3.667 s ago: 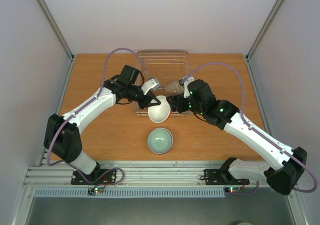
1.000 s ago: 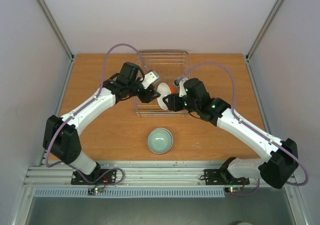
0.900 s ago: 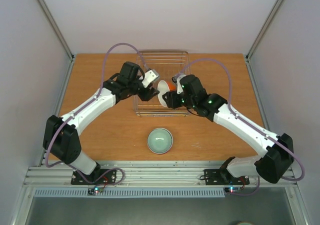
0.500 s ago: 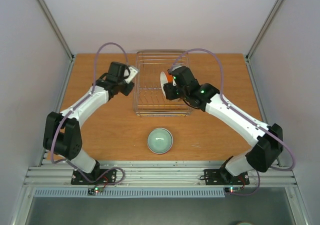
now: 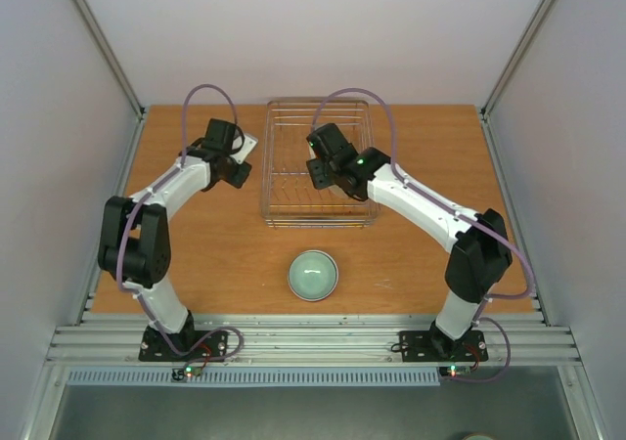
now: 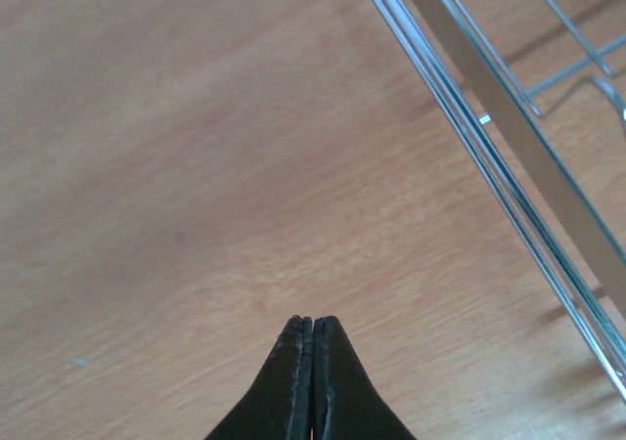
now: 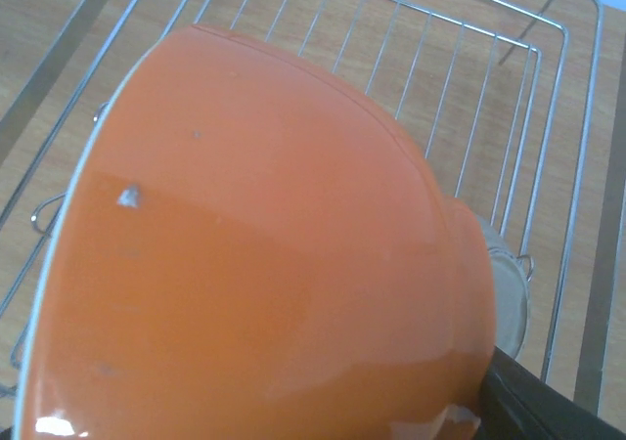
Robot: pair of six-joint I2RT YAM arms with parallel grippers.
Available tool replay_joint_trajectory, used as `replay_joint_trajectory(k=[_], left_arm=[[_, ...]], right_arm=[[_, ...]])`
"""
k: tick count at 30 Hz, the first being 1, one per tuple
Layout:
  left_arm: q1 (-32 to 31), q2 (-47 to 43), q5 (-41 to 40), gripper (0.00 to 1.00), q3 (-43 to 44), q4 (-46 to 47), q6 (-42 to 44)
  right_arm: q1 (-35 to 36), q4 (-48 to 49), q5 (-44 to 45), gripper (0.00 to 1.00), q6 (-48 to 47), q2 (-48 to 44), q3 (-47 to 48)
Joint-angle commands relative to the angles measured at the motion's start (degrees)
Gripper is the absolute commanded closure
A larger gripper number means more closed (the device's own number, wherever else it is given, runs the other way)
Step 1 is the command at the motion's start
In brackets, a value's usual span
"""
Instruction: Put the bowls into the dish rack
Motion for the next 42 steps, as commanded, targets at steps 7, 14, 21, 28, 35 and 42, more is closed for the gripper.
replay_joint_trajectory(k=[7, 14, 21, 28, 35, 42], left_arm=[[-6.8, 3.9, 3.8, 1.00, 2.1, -4.7, 1.5], [-10.5, 4.7, 5.5, 1.00, 2.6, -6.4, 2.9], [-11.2, 4.9, 9.0, 0.99, 2.7, -7.9, 3.6], [-11.2, 3.2, 15.6, 0.99, 1.9, -8.2, 4.0], [-11.2, -1.3, 13.6, 0.91, -0.6, -3.0, 2.6], [-10.5, -5.7, 11.2, 0.87, -3.4, 1.6, 1.9]], right_arm=[[1.1, -0.9, 6.5, 0.99, -2.4, 4.5, 4.9], [1.5, -1.2, 10.0, 0.99, -3.1, 6.3, 5.2], [1.8, -1.6, 12.4, 0.99, -3.9, 8.0, 5.3], [2.4, -2.2, 14.0, 0.99, -4.2, 10.3, 6.3], [3.2, -2.6, 16.9, 0.99, -4.5, 12.6, 7.7], [4.8, -4.0, 21.7, 0.99, -4.7, 15.8, 10.5]])
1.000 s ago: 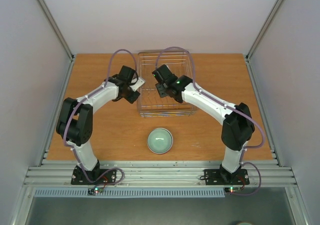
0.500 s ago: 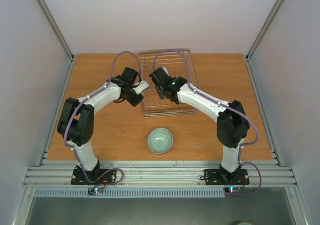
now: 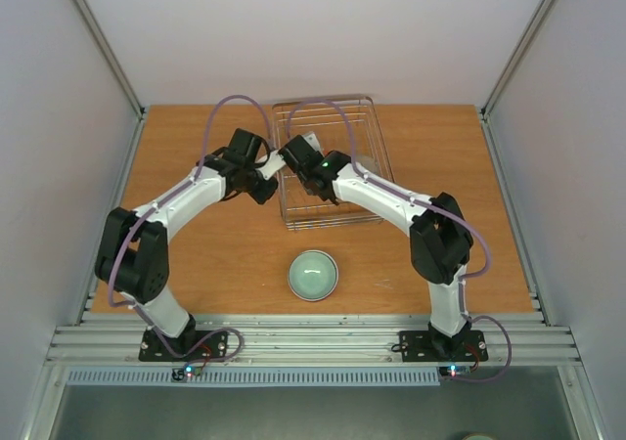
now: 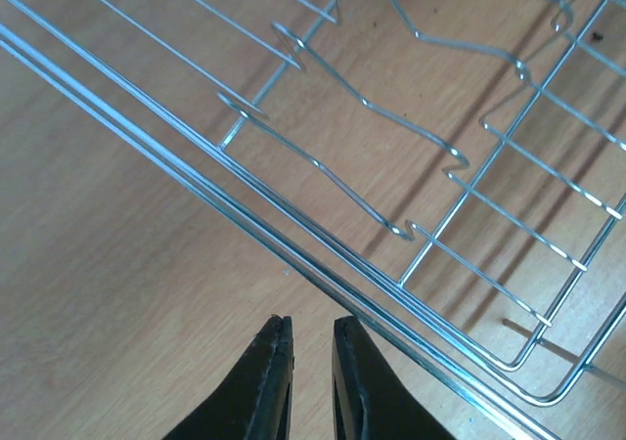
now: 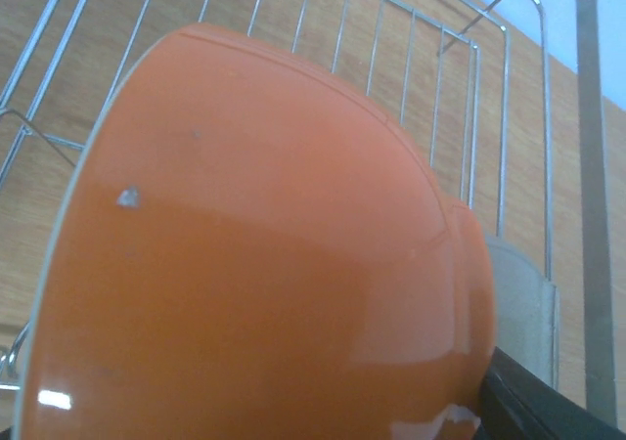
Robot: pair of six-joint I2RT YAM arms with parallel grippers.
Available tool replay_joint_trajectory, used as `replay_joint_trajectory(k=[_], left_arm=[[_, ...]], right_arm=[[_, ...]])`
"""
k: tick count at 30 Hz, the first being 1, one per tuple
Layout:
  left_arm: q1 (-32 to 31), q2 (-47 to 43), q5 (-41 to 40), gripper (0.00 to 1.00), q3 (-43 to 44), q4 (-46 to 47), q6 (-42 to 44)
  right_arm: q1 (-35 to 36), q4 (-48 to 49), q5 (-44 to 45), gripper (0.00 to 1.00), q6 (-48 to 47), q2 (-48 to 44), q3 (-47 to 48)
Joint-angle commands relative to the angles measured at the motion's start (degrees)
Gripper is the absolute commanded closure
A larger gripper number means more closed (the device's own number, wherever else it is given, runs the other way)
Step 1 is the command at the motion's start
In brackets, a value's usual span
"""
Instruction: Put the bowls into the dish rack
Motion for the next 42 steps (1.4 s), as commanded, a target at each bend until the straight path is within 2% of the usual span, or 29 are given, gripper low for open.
replay_joint_trajectory(k=[1, 8, 20, 23, 28, 33, 37, 42], left_arm=[[0.3, -3.3, -0.8, 0.86, -1.6, 6.4, -1.1], [1.9, -6.2, -1.2, 0.86, -3.1, 9.0, -2.1], [5.4, -8.3, 0.8, 0.86, -4.1, 10.5, -3.9], [5.7, -8.5, 1.8, 0.86, -4.3, 10.8, -4.3], [5.8, -8.6, 2.4, 0.86, -4.3, 10.7, -4.6], [6.0, -8.0, 2.7, 0.86, -4.3, 10.3, -4.5], [6.1, -7.7, 3.3, 0.86, -4.3, 10.1, -4.5], [6.2, -7.4, 3.5, 0.86, -4.2, 10.1, -4.4]], right_arm=[[1.6, -1.1, 5.8, 0.99, -0.4, 2.7, 3.5], [3.1, -5.2, 10.6, 0.99, 0.8, 7.4, 8.2], [3.7, -7.7, 10.0, 0.98, 2.9, 10.1, 9.0], [3.9, -7.0, 8.8, 0.90, 1.7, 10.9, 9.6], [4.1, -5.8, 7.9, 0.68, -0.1, 12.4, 10.5], [4.3, -4.7, 7.0, 0.38, -1.1, 13.2, 10.6], [4.3, -3.8, 5.9, 0.23, -1.5, 13.5, 10.2], [4.3, -2.9, 4.8, 0.13, -1.8, 13.5, 9.5]])
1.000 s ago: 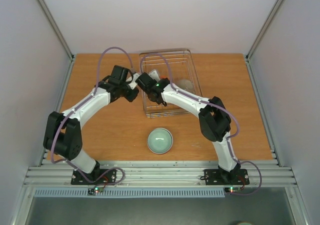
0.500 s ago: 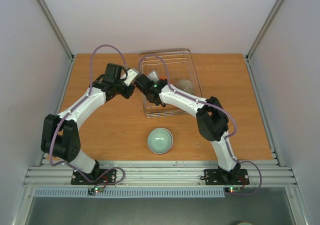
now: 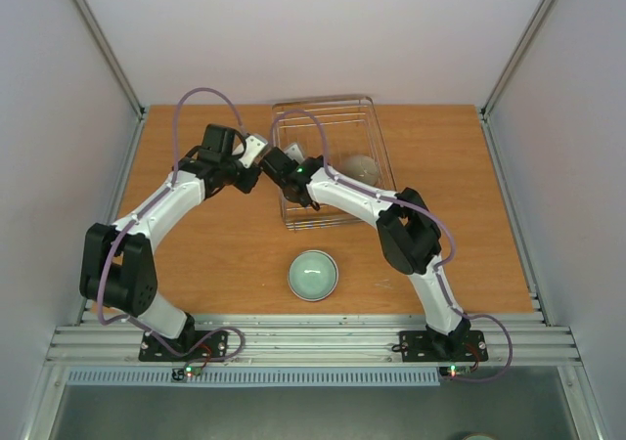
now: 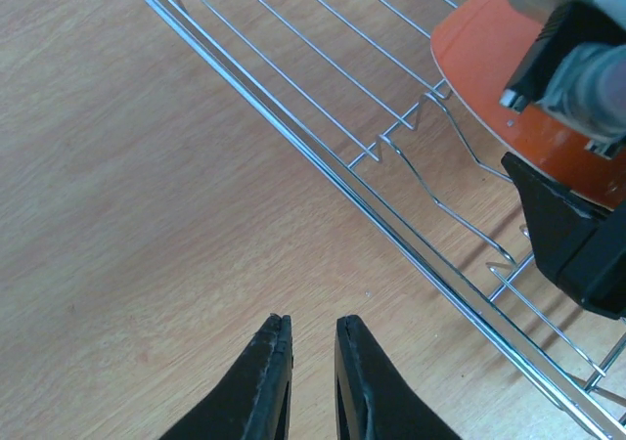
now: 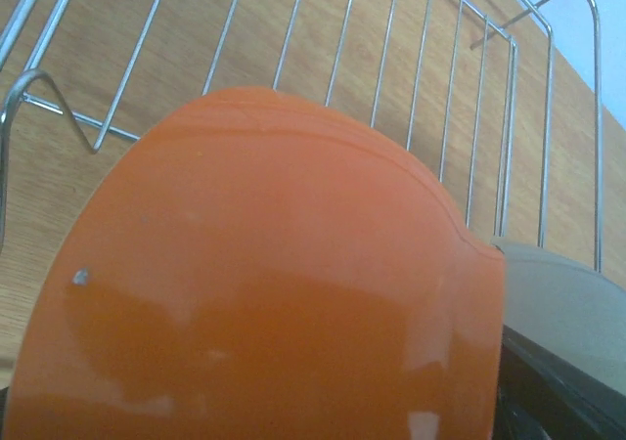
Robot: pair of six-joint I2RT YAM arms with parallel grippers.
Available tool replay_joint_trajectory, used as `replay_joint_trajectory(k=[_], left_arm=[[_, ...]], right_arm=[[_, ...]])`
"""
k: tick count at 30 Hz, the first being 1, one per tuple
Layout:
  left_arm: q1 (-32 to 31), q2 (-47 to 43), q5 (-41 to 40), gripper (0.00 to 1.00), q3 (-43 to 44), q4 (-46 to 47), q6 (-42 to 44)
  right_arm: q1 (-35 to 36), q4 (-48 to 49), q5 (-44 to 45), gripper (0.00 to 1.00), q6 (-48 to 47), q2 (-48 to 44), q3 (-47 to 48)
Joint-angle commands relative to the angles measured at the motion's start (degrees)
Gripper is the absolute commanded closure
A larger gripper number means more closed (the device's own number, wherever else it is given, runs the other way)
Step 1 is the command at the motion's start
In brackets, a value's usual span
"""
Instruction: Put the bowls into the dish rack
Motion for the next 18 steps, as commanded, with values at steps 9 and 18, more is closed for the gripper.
replay_joint_trajectory(k=[9, 18], left_arm=[[-0.2, -0.1, 2.5, 0.86, -0.2, 2.6, -0.1], [-0.2, 0.7, 3.3, 0.86, 0.1, 2.1, -0.4]], right_arm=[[2.1, 7.8, -5.6, 0.04, -5.0, -5.0, -6.1], [2.7, 12.6, -14.8, 0.01, -5.0, -17.0, -13.7]])
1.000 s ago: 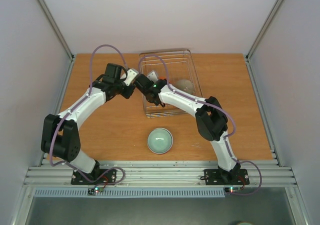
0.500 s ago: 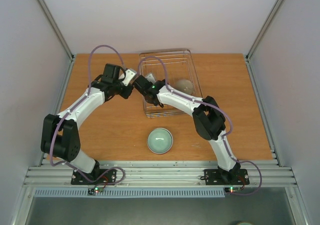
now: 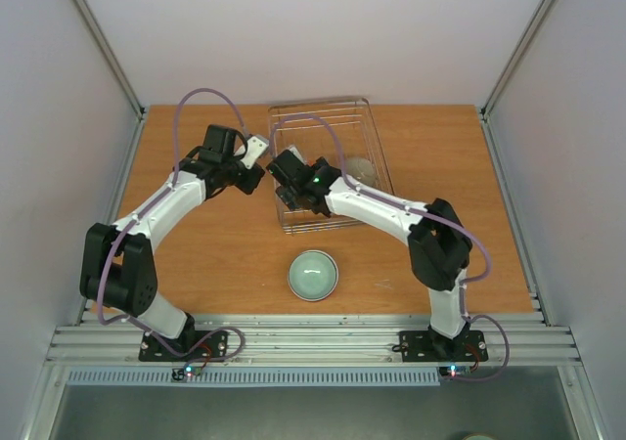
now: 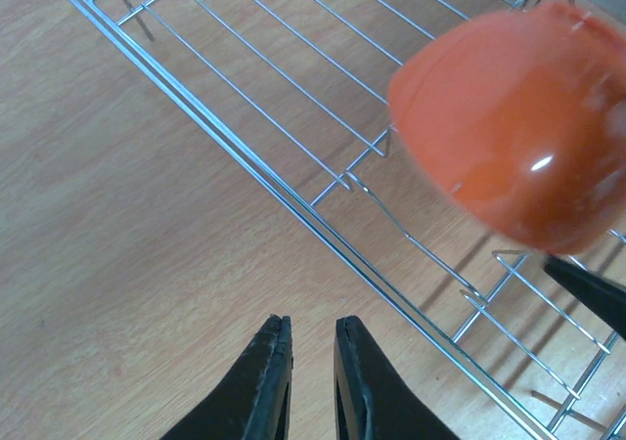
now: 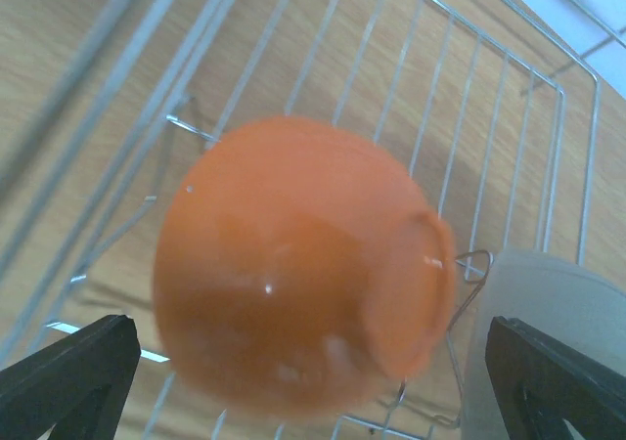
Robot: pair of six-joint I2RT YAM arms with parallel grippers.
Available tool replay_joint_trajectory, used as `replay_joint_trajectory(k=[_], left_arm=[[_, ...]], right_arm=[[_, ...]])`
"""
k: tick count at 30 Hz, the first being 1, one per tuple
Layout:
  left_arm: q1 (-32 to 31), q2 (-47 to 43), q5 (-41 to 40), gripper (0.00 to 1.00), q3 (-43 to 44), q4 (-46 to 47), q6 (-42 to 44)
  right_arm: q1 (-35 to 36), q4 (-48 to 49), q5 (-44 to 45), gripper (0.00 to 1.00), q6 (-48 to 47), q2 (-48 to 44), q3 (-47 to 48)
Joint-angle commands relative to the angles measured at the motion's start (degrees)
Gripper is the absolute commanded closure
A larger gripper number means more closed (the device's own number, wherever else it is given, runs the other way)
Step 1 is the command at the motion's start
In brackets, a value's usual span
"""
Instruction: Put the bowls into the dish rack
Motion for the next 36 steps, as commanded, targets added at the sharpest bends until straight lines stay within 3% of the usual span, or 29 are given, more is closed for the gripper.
replay_joint_trajectory(k=[1, 9, 13, 21, 33, 36], left_arm=[[-0.1, 0.9, 1.3, 0.86, 0.4, 1.9, 0.0], [-0.1, 1.5, 1.8, 0.87, 0.9, 1.0, 0.0], [-0.1, 0.2, 3.1, 0.89, 0.8, 0.7, 0.3], [-0.9, 0.3, 12.8, 0.85, 2.6, -3.2, -0.3], [-19.6, 1.3, 6.7, 0.76, 5.6, -19.6, 16.9], [-22.5, 0.7, 4.2, 0.74, 2.9, -18.6, 18.1]], right_arm=[[1.1, 4.8, -7.4, 0.02, -1.2, -7.0, -3.2], [1.1, 4.8, -7.9, 0.01, -1.3, -8.9, -4.4], [0.9, 5.4, -9.7, 0.03, 0.0, -15.9, -9.8], [0.6, -7.0, -19.6, 0.30, 6.8, -28.1, -16.7], [0.2, -10.5, -15.8, 0.28, 13.1, -39.2, -27.0], [-0.3, -10.6, -16.0, 0.27, 13.6, -40.8, -28.2]])
